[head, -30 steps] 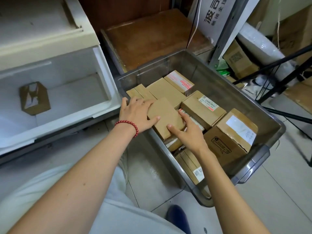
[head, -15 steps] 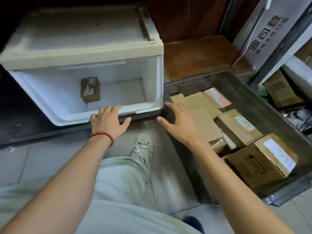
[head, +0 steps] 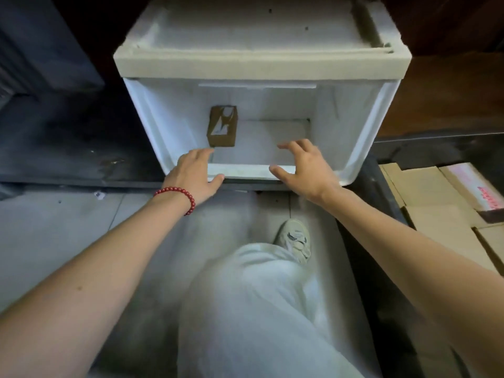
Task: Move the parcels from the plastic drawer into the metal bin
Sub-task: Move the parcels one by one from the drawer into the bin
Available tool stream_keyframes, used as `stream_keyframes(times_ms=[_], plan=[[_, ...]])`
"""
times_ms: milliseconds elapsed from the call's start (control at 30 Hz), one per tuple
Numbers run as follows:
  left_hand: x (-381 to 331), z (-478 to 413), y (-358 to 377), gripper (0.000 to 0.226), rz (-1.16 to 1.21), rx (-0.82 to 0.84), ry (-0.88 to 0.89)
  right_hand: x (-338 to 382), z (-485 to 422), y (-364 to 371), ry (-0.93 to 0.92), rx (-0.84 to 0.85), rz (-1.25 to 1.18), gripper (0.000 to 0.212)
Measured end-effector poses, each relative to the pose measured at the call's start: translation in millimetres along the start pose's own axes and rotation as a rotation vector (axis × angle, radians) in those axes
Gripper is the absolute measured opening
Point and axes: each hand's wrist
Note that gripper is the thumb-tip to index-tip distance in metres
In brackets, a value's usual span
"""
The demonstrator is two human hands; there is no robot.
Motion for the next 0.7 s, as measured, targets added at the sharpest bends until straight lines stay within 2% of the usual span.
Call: stream_keyframes(times_ms=[300, 400, 533, 700], plan=[[-7.0, -126.1, 49.3, 0.066, -0.075, 0.004, 0.000, -48.2, -116.5, 35.0, 0.054, 0.075, 0.081, 0.059], [-2.8, -162.8, 67.2, 0.068, -0.153, 0.050, -0.039, -58.9, -154.7, 51.8, 0.046, 0.115, 0.091, 0.061], [10.4, -209.9, 104.7, 0.081, -0.176, 0.138, -0.083, -71.9, -193.4, 76.3, -0.002, 0.104, 0.085, 0.061], [13.4, -257.3, 131.5, 0.082, -0.143, 0.054, -0.032, -95.3, -223.3, 94.7, -0.005, 0.076, 0.062, 0.060]])
Point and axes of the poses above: each hand's wrist, its own z-axis away from the middle knuckle, its own y-axis out of the palm, x = y × z, and after that the axes turned 15 degrees about -z, right-handed
